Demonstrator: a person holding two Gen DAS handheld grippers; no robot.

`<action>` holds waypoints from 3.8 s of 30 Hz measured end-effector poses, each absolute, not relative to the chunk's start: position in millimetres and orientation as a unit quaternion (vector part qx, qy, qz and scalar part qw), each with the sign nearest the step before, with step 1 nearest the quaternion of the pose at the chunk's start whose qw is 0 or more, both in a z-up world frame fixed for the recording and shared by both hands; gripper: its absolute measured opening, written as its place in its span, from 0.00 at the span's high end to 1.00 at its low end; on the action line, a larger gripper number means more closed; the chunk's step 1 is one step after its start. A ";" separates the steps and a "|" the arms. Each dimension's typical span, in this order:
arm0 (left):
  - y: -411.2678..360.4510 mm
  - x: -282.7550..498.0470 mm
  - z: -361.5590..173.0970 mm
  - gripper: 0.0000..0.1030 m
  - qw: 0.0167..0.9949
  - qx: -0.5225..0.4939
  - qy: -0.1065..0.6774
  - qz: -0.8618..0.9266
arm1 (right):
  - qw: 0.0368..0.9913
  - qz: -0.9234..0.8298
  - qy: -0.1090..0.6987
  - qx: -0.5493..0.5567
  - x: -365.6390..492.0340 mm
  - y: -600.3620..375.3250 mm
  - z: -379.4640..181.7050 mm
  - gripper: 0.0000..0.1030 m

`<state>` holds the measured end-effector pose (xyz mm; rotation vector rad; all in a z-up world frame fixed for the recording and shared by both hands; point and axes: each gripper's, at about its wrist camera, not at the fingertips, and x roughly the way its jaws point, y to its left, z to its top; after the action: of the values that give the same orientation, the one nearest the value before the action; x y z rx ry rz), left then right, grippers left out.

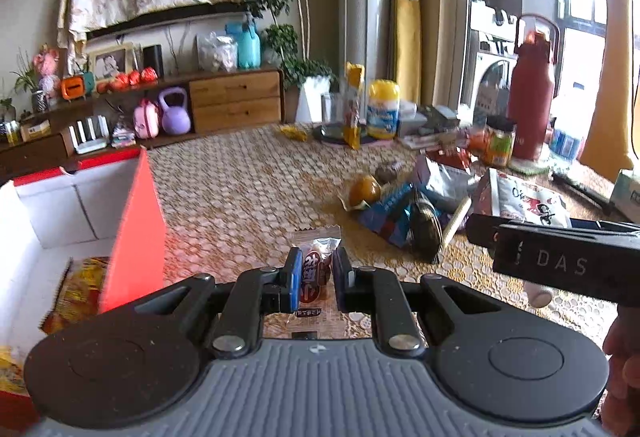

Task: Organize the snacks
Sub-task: 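Carry the candy and pouch over the box and release both inside, then move both open tools back toward the remaining snacks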

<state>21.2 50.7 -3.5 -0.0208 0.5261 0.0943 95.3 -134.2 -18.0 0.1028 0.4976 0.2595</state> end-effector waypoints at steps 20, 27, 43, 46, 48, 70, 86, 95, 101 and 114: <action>121.2 -35.2 46.9 0.85 0.971 -0.047 0.197 0.129 | 0.952 0.240 0.187 0.013 43.6 -63.0 37.0 0.24; 158.8 -51.3 56.6 0.85 0.966 -0.060 0.183 0.170 | 0.945 0.280 0.169 -0.004 40.4 -25.1 53.7 0.24; 234.8 -58.7 40.4 0.85 0.941 -0.093 0.210 0.247 | 0.920 0.353 0.169 -0.033 59.1 64.4 69.3 0.24; 244.0 -57.3 32.3 0.85 0.936 -0.105 0.226 0.250 | 0.908 0.370 0.193 -0.022 71.3 80.7 71.5 0.24; 248.9 -55.2 26.3 0.85 0.933 -0.109 0.235 0.251 | 0.900 0.380 0.212 -0.025 80.8 96.1 72.5 0.24; 270.6 -38.2 1.6 0.85 0.910 -0.108 0.315 0.248 | 0.838 0.406 0.346 -0.117 104.9 215.1 22.1 0.24; 265.9 -31.9 4.8 0.54 0.910 -0.103 0.322 0.242 | 0.840 0.405 0.340 -0.123 109.8 213.3 30.0 0.20; 254.6 -29.5 6.9 0.23 0.911 -0.089 0.314 0.250 | 0.862 0.398 0.306 -0.070 105.1 158.5 63.0 0.20; 250.0 -32.0 13.7 0.21 0.912 -0.089 0.306 0.258 | 0.883 0.378 0.273 -0.057 97.1 118.2 71.0 0.20; 230.9 -33.5 35.1 0.17 0.918 -0.065 0.282 0.273 | 0.897 0.353 0.264 -0.024 87.5 72.3 64.3 0.20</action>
<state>-33.5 230.9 35.1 -0.1334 0.5803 0.5605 87.5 72.3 64.3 -0.0497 0.5473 0.7313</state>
